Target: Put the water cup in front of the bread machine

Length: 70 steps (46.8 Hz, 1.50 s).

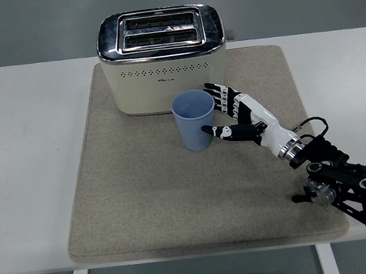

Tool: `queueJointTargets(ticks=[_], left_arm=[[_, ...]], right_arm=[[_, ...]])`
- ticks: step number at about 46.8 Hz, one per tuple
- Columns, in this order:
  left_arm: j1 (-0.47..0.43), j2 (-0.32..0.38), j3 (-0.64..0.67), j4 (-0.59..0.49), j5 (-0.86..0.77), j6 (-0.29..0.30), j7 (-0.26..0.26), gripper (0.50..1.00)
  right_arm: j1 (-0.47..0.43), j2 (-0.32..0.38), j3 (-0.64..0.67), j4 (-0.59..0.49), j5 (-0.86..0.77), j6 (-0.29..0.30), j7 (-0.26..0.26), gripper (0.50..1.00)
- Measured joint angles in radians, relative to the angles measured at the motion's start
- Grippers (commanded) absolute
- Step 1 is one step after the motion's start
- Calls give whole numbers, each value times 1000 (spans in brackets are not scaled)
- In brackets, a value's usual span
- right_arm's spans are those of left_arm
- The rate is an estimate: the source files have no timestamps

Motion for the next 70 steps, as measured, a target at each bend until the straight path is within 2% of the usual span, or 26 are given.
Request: queueJointTargets(ticks=[32,46,56,64,70], left_arm=[[-1,0,0,1,0,0,0,1000],[0,0,0,1,0,0,0,1000],[0,0,0,0,0,0,0,1000],[-1,0,0,-1,0,0,0,1000],[-1,0,0,0,0,0,0,1000]], right_arm=[[-12,-103,4,34,7,7,0,926],[-50,-177,97,33,10,60,0,928],[-39,-257,106,32,162,99,0,926],[-16,-284,110,34,253,95,-1,926],[6,-291,111,34,297,97,-38,926]])
